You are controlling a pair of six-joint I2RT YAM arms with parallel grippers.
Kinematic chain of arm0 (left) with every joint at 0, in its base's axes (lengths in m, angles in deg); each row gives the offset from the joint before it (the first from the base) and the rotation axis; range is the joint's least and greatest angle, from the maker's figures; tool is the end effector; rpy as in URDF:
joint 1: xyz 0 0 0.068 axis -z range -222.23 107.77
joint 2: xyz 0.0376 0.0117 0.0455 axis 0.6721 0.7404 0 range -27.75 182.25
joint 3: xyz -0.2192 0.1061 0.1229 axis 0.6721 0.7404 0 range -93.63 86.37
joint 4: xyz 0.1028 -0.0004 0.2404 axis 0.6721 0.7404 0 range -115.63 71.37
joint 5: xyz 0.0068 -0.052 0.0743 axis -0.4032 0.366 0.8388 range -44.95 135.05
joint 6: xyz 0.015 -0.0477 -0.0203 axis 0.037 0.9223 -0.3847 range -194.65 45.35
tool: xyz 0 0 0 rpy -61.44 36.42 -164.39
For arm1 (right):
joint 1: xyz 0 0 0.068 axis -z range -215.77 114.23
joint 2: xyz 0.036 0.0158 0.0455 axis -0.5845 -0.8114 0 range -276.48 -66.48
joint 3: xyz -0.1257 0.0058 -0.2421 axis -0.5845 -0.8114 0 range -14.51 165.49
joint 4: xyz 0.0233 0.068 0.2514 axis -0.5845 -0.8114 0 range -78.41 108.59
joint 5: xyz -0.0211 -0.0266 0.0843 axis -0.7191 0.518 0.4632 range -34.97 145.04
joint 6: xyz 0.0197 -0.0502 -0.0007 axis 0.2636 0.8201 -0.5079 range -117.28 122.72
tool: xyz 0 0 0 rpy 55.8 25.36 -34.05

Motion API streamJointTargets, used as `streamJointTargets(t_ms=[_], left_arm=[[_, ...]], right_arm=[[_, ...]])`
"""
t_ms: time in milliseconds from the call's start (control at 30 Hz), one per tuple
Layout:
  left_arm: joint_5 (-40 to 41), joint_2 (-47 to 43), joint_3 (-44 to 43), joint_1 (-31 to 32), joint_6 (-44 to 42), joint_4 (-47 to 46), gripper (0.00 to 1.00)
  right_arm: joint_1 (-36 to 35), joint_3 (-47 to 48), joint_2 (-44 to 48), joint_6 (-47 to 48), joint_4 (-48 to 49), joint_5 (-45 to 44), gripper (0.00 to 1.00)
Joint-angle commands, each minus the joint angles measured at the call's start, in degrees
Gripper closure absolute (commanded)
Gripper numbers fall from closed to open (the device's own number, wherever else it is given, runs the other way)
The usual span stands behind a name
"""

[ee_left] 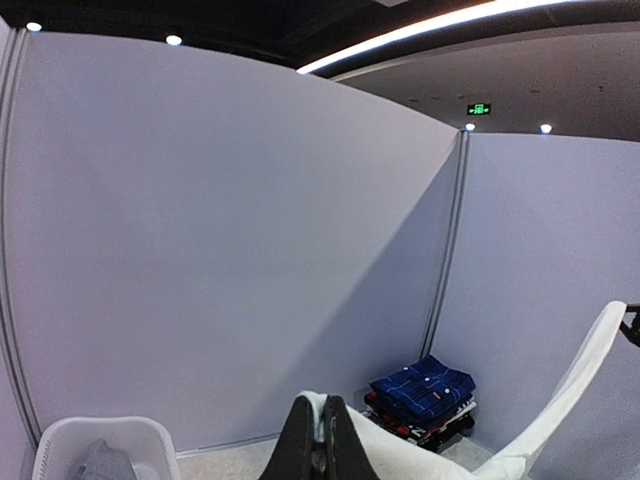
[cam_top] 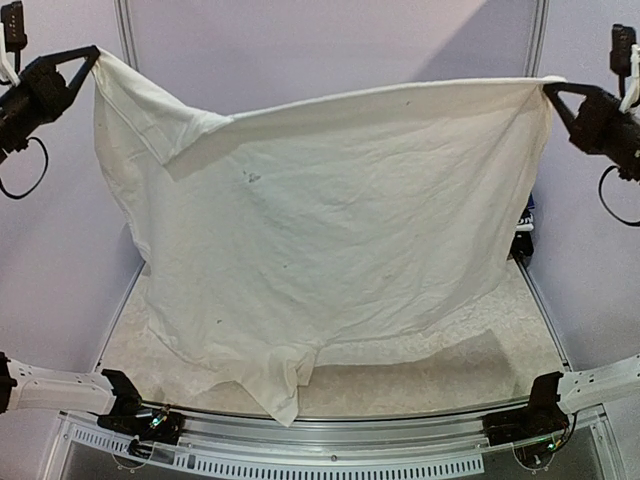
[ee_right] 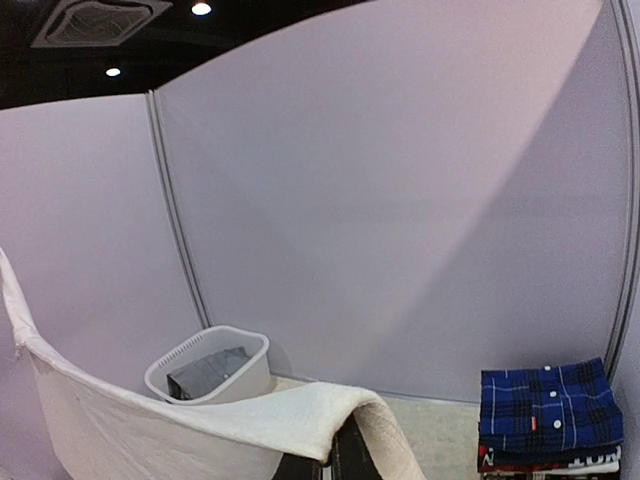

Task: Fold and stack the mixed laundry pile
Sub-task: Flatten out the crumpled T-shirt at the center of the board.

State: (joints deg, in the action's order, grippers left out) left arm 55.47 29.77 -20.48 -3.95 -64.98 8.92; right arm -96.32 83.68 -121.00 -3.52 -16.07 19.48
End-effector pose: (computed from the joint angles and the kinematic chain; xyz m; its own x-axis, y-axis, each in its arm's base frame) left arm 0.0808 -0.0556 0.5889 0.1182 -0.3037 -0.9454 0.4990 0.8413 -0.2078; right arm 0.0693 0.0806 0.5572 0.0304 0.2334 -0.9719 -0.4320 0.8799 0.1978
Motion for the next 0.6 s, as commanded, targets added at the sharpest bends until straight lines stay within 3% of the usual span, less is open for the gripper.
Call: streamJointTargets(t_ms=[0,67,167,300,400,467,567], left_arm=[[-4.1,4.4,-9.4,-0.4,-3.6,2.6,1.0],[-5.4,6.1,-14.0,-0.4,-3.9,3.6,1.0],[-6.2,8.2,-19.1,-0.4,-4.1,4.1,1.0],[-3.2,11.3,-19.9,-0.4,-4.2,5.5,1.0],[2.6,15.0,-15.6,-0.4,-4.7,5.3,1.0],[6.9,18.1,-13.0,-0.6,-4.6,5.3,1.0],[10.4,25.5,-12.2,-1.3,-3.7,8.2,1.0]], right_arm=[[0.4,8.0,-1.2,3.8,-1.0,5.5,1.0],[0.4,10.8,-1.9,3.2,-2.5,6.1,1.0],[0.4,13.3,-2.5,0.3,-4.1,-1.0,1.0],[0.4,14.6,-6.3,-3.9,-7.7,-22.2,1.0],[0.6,11.4,-10.6,-6.6,-10.4,-32.5,1.0],[4.1,8.7,-12.7,-10.7,-14.5,-31.6,1.0],[15.9,4.3,-17.2,-20.1,-19.1,-19.3,1.0]])
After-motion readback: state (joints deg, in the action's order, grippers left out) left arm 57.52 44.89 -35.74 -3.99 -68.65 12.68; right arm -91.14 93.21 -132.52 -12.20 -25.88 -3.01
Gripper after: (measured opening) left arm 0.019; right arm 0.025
